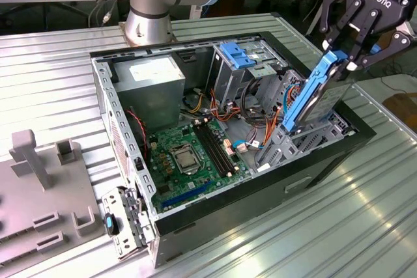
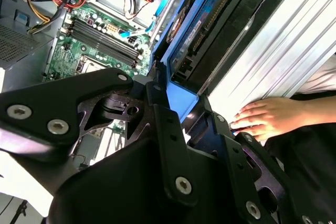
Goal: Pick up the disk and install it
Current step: 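Insert the disk into the insertion slot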
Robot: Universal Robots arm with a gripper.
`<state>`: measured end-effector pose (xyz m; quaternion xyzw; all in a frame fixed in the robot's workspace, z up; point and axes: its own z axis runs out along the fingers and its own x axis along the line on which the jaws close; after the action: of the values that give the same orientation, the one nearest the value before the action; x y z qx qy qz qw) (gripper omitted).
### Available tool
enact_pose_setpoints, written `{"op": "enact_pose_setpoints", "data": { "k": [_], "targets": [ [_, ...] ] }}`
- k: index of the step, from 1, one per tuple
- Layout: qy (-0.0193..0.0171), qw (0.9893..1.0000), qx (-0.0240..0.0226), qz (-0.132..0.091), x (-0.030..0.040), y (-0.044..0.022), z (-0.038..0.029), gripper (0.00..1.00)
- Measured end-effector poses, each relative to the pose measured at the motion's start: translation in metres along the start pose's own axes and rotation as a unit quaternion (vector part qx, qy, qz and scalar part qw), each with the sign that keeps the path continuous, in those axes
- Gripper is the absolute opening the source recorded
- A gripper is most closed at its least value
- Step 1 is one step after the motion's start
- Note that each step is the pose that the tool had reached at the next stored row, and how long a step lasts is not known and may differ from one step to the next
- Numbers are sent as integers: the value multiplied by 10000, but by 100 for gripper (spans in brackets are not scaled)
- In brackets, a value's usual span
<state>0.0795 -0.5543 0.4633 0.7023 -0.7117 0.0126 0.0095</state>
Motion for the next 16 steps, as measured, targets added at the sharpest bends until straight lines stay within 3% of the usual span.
{"op": "enact_pose_setpoints", "data": {
  "k": [7,9,16],
  "targets": [
    [0,10000,0,0,16,0,28,37],
    [0,10000,0,0,14,0,71,37],
    [0,10000,0,0,14,0,77,37]
  ]
}}
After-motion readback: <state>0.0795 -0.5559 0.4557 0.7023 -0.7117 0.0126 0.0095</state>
